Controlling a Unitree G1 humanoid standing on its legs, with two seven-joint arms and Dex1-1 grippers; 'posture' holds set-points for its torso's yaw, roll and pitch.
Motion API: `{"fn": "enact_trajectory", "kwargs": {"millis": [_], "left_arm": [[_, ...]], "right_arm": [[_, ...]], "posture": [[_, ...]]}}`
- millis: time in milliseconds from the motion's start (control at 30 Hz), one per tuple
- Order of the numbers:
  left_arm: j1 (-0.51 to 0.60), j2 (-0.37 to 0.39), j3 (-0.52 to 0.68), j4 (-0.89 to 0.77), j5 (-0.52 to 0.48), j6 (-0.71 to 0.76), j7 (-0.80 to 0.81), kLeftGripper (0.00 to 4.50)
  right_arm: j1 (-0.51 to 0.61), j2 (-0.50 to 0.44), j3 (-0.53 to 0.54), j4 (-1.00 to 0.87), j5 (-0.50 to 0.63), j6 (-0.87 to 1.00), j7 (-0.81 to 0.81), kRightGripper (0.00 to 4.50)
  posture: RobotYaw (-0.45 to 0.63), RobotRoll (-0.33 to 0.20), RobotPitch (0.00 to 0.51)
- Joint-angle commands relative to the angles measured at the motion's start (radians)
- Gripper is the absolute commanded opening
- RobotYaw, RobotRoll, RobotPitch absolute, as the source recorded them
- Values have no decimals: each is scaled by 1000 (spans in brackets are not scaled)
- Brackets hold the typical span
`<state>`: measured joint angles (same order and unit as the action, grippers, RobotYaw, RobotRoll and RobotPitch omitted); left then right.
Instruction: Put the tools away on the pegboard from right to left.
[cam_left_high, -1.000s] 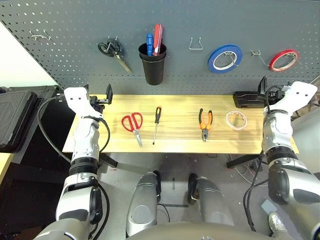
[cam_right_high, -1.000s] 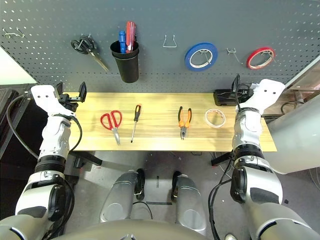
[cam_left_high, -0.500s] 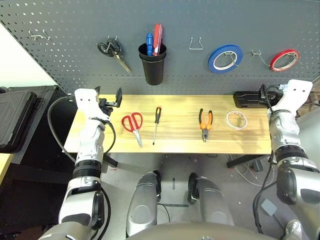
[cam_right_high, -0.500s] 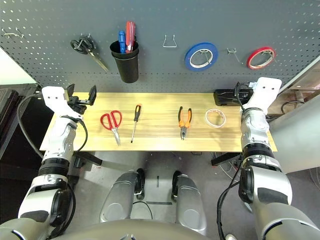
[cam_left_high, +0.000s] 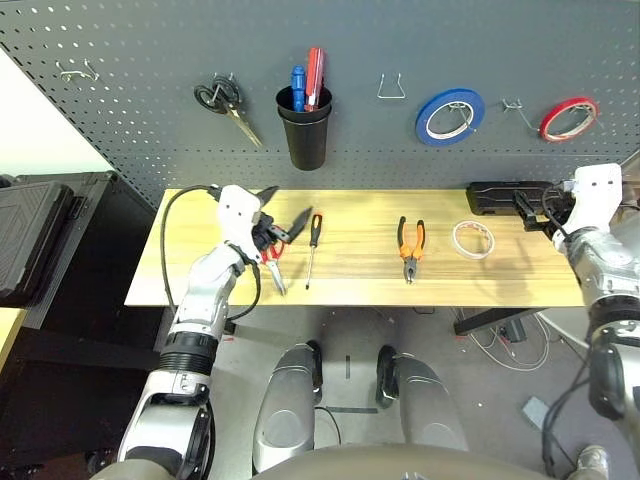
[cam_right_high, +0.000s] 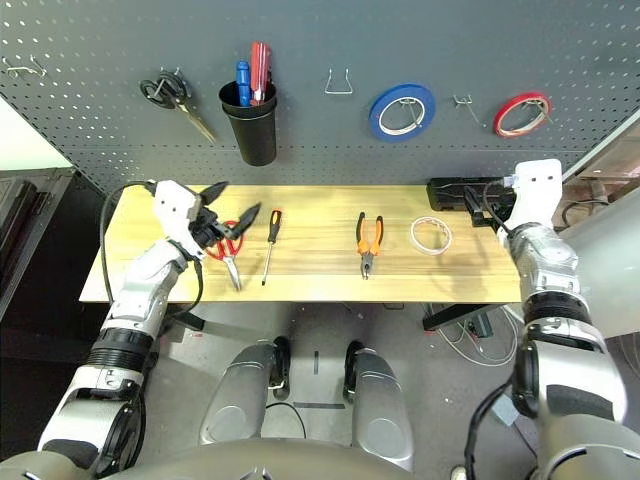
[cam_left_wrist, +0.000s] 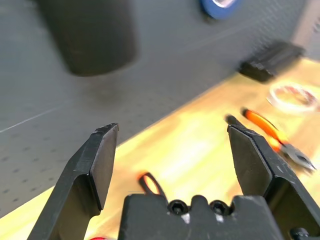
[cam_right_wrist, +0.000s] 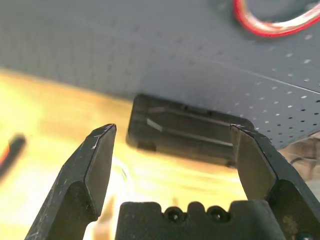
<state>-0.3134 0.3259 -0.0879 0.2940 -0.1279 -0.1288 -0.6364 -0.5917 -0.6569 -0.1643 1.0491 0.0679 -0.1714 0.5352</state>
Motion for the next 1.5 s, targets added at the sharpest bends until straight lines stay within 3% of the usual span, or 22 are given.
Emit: {"fn": "enact_trajectory", "kwargs": {"millis": [33,333,567,1100,1500], "left_arm": [[17,6,-50,-21,30,17,-42,4455],[-6,38,-159,-16,113,31,-125,4455],[-16,42,-178,-24,134,61,-133,4455],[23,73,-188,-148,150,153,-134,4455],[81,102,-180,-266,151,238,-115,4455]], "right_arm": [[-44,-38,43,56,-43,42,74,4500],[-169,-83,204,158,-190,86,274,4500],[-227,-58,283,230,-271,131,348,4500],[-252,78,344,288,-363,167,255,4500],[-255,135,348,311,-395,226,167,4500]], "posture": [[128,0,169],[111,0,207],[122,0,248],[193,0,340],[256,0,364]]}}
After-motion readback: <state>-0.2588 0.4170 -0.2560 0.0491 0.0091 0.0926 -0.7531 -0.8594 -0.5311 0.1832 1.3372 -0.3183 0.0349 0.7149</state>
